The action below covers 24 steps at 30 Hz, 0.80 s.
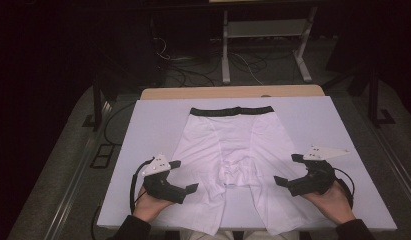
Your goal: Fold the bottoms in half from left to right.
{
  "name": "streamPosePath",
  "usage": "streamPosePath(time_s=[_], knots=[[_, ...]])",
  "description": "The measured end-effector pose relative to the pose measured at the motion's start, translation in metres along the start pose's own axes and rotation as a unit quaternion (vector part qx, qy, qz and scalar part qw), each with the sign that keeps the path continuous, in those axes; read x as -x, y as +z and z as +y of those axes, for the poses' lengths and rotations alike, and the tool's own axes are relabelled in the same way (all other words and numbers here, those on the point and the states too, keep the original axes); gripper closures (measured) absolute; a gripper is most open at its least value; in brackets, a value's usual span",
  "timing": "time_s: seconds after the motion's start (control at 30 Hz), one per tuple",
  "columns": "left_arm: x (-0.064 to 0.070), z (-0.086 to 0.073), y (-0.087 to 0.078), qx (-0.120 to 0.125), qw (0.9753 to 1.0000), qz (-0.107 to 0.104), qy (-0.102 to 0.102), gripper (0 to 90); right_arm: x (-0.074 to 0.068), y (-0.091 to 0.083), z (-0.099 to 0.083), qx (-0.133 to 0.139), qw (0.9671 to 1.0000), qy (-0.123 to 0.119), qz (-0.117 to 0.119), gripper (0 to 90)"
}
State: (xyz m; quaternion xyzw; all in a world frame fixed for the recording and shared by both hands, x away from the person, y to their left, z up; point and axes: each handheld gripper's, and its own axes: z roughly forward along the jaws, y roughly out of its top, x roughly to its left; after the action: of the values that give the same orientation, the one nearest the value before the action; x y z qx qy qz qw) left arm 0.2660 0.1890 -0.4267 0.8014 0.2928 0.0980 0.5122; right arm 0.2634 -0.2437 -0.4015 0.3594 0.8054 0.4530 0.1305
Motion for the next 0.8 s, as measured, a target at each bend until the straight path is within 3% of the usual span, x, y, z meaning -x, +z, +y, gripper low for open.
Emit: streamPosePath(time_s=[0.8], knots=[[0.000, 0.000, 0.000, 0.001, 1.0000, -0.001, 0.000, 0.0, -0.001, 0.016, 0.036, -0.005, 0.9997, -0.019, 0.016, 0.0]])
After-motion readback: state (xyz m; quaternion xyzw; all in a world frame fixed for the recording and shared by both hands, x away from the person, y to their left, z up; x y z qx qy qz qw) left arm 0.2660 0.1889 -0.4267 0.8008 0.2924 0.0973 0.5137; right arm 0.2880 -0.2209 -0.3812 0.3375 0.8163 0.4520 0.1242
